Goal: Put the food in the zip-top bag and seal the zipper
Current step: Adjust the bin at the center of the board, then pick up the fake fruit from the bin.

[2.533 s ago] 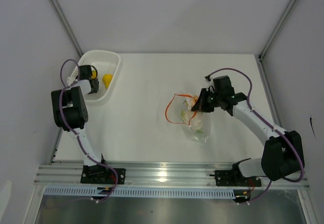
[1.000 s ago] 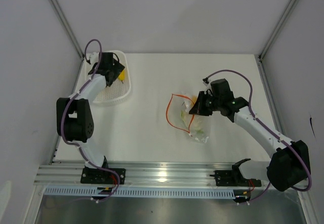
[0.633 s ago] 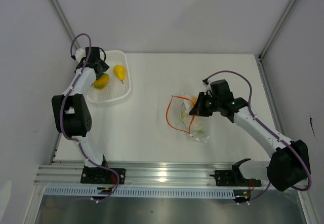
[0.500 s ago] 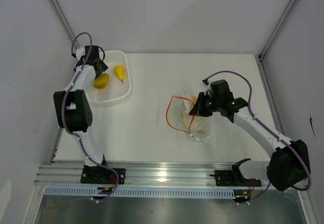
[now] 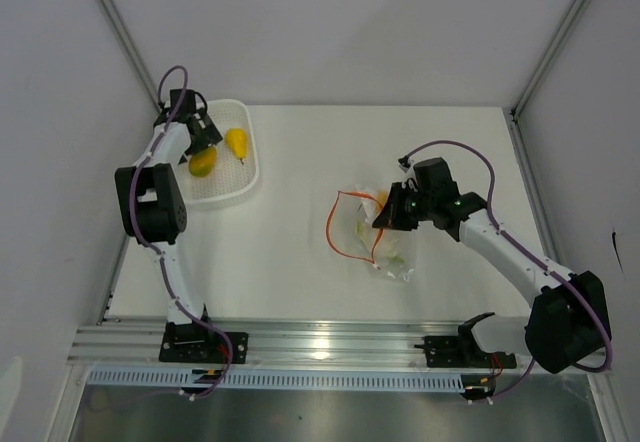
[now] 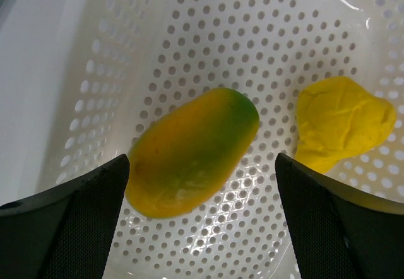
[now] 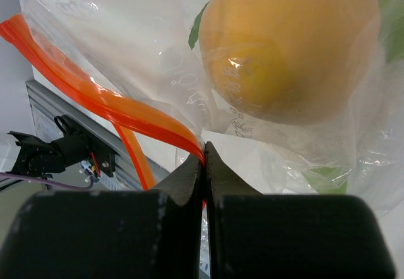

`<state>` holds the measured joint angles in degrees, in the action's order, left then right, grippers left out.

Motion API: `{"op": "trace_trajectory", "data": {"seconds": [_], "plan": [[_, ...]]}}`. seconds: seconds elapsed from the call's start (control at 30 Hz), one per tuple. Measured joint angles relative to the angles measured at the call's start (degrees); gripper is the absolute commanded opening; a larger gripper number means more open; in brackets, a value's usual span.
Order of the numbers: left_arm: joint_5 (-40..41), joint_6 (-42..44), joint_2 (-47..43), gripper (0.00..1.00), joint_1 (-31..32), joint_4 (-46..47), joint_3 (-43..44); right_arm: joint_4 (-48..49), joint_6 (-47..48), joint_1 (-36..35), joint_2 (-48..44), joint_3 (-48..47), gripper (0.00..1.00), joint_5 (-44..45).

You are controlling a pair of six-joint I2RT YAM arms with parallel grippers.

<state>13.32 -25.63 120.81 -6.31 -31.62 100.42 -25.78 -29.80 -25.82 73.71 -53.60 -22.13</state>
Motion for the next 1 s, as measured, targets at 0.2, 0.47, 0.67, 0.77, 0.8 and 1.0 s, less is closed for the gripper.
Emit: {"op": "trace_trajectory", "data": {"seconds": [0.2,0.47,0.67,0.77,0.8,1.0], "plan": [[-3.26,0.83,1.86,0.99,-1.49,-1.18,0.0,0.0,0.0,0.0,0.0,0.02,0.0,0.02],[-6.47,1.73,1.88,0.99,-1.68,-1.42,0.35,0.33,-0.17,0.0,0.0,0.04,0.0,-0.02],[-9.6,1.6,1.88,1.0,-1.66,-1.66,0.35,0.44,-0.2,-0.02,0.0,0.04,0.0,0.0],[-10.12,0.2,1.88,0.99,-1.66,-2.32,0.33,0.44,-0.2,-0.11,0.0,0.04,0.0,0.0],[-10.19,-0.22,1.88,0.99,-1.66,-2.51,0.28,0.44,-0.2,-0.13,0.0,0.04,0.0,0.0],[-10.86,-4.98,1.88,1.0,-1.66,-4.48,-0.35,0.42,-0.2,-0.22,0.0,0.04,0.0,0.0]]}}
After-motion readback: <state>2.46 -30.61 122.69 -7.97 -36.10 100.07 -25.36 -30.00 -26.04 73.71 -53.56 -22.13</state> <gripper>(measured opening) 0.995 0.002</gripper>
